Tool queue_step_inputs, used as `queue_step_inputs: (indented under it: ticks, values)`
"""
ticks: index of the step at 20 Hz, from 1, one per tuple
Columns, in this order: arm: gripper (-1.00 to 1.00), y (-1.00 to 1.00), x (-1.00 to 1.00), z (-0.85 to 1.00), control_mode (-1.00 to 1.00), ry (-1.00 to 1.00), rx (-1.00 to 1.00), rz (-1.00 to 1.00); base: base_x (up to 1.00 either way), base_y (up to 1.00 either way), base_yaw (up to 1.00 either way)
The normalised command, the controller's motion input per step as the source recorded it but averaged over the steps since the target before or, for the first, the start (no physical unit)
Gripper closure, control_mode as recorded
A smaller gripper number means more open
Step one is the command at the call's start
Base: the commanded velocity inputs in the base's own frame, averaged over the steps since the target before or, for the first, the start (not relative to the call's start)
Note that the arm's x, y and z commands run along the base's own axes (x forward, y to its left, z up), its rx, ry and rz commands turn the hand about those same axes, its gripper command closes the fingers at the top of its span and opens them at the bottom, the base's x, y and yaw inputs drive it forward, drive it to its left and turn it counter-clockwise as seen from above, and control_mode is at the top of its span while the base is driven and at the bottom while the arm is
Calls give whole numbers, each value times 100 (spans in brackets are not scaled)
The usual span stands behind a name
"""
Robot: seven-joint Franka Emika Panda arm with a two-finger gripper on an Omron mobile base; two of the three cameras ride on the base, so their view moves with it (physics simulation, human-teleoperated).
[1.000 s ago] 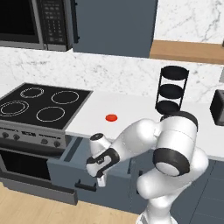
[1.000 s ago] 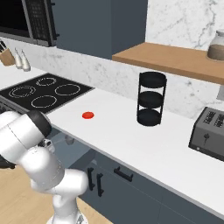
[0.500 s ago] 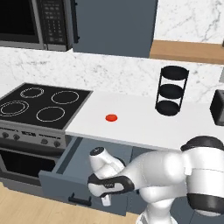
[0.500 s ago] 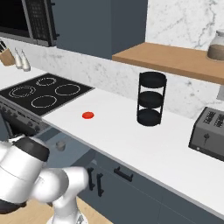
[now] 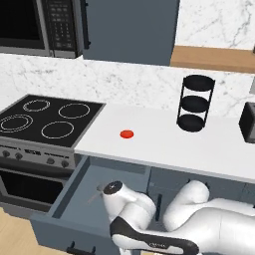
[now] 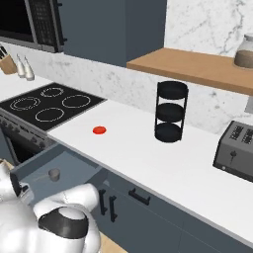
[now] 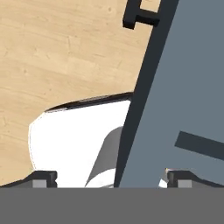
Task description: Pick the measuring cup from the drawer and place it on the counter.
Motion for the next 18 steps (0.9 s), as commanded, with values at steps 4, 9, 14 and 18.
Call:
queue_step_inputs:
  ticks: [4,9,14,18]
  values:
    - [-100,60,-6,100,-100,-9,0,-1,0,0,0]
    - [-100,72,72,100,-100,-7,0,-21,0,0,0]
    - [-100,95,100,86,-100,-3,-6,-21,0,0,0]
    - [-100,83,100,69,-100,10,-16,-3,0,0,0]
